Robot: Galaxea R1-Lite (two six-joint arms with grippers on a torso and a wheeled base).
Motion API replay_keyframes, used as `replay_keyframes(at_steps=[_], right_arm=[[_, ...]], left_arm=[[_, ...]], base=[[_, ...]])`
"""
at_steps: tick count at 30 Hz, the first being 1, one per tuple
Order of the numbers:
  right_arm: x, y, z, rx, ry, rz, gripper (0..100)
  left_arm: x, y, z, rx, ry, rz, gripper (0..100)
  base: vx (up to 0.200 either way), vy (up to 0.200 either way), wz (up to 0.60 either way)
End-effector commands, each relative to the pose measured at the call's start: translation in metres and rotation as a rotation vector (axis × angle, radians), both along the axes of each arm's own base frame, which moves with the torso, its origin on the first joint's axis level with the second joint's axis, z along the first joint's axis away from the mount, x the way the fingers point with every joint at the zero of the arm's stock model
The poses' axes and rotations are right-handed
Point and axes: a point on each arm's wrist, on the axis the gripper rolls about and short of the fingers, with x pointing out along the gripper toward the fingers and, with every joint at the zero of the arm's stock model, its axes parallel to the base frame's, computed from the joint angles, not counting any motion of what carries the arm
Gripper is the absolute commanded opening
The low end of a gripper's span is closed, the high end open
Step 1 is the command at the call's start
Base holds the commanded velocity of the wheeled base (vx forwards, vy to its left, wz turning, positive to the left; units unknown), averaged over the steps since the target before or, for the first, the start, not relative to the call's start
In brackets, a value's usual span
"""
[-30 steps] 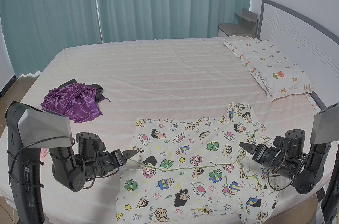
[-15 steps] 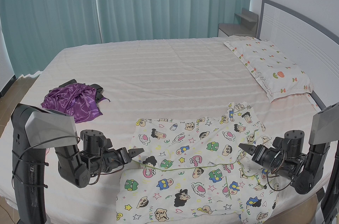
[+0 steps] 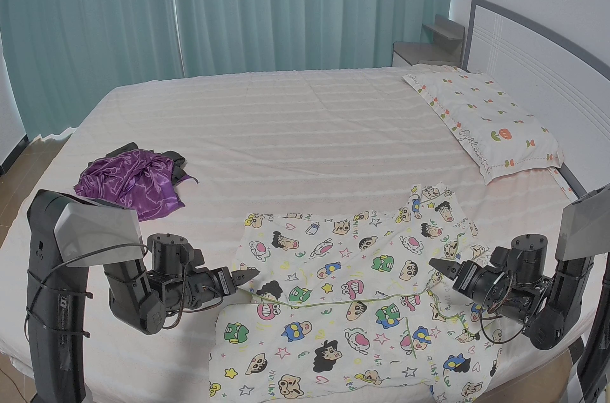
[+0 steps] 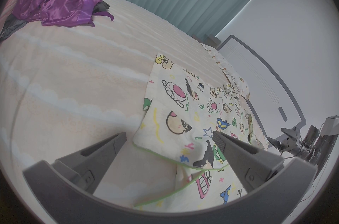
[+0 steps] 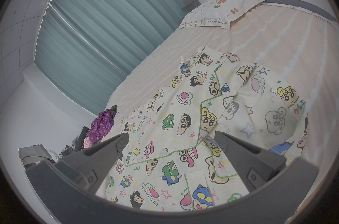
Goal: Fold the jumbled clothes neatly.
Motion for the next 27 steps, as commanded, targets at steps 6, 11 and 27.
replay_keyframes(at_steps=[6, 11, 27], right_arm=[[0.0, 0.0, 0.0, -0.001, 0.0, 0.001, 100], [0.0, 0.0, 0.0, 0.0, 0.0, 0.001, 100], [0.001, 0.0, 0.0, 0.001, -0.003, 0.001, 100]], left_arm=[[0.002, -0.002, -0.01, 0.018, 0.012, -0.015, 100], [0.001, -0.002, -0.011, 0.018, 0.013, -0.015, 0], [-0.009, 0.003, -0.008, 0.024, 0.03, -0.01, 0]], base=[[0.0, 0.0, 0.0], [0.0, 0.0, 0.0], [0.0, 0.0, 0.0]])
